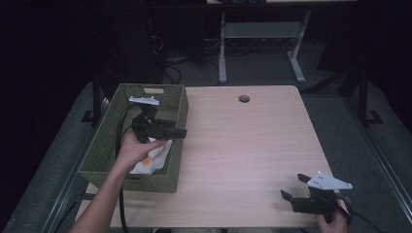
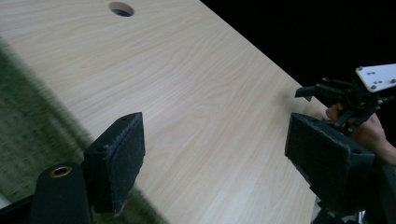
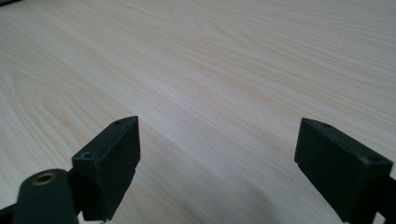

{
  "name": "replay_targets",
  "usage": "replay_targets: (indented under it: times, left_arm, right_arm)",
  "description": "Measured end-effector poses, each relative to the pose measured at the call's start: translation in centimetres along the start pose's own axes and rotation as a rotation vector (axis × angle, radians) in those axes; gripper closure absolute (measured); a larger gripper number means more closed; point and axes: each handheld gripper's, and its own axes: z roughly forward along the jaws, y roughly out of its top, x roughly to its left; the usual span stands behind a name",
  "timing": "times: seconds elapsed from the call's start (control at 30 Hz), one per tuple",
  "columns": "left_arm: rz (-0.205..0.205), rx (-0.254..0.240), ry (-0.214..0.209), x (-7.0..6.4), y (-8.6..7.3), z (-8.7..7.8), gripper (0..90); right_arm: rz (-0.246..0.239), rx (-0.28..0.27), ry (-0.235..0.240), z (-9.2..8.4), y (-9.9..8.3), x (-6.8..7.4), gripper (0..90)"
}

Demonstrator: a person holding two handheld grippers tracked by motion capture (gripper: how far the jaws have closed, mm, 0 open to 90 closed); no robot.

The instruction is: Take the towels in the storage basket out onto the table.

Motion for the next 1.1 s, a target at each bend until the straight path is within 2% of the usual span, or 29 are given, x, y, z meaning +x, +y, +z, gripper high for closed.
replay_targets:
  times: [0.1, 0.3, 0.53, 0.57, 0.6, 0.63, 0.73, 0.87, 1.07, 1.1]
  left_arm:
    - [-0.009, -0.001, 0.014, 0.5, -0.1, -0.5, 20.4]
    - [-0.033, 0.019, 0.073, 1.9, -0.6, -1.4, 21.4]
    - [-0.067, 0.044, 0.159, 3.5, -1.5, -2.2, 22.2]
    - [-0.072, 0.055, 0.175, 3.7, -1.7, -2.2, 22.4]
    - [-0.084, 0.068, 0.209, 4.2, -2.2, -2.3, 22.5]
    - [-0.084, 0.068, 0.209, 4.2, -2.2, -2.3, 23.0]
    - [-0.109, 0.080, 0.263, 4.9, -2.6, -2.6, 24.4]
    - [-0.133, 0.090, 0.305, 5.5, -2.8, -3.1, 24.6]
    - [-0.161, 0.163, 0.382, 6.2, -3.4, -2.9, 24.7]
    - [-0.175, 0.199, 0.415, 6.5, -3.9, -2.6, 24.7]
  right_arm:
    - [-0.001, 0.000, 0.000, 0.0, 0.0, 0.0, 13.9]
    - [0.001, -0.002, 0.002, 0.0, 0.0, -0.1, 13.9]
    - [0.001, -0.002, 0.008, 0.0, 0.0, 0.0, 13.9]
    - [0.003, -0.003, 0.008, 0.0, 0.0, 0.0, 13.9]
    - [0.003, -0.003, 0.008, 0.0, 0.0, 0.0, 13.9]
    - [0.003, -0.003, 0.008, 0.0, 0.0, 0.0, 13.9]
    - [0.007, -0.005, 0.008, -0.1, 0.0, 0.0, 13.9]
    - [-0.001, -0.010, 0.008, -0.2, 0.0, -0.1, 13.9]
    - [0.000, -0.010, 0.008, -0.2, 0.1, -0.1, 13.9]
    - [0.000, -0.011, 0.008, -0.2, 0.1, -0.1, 13.9]
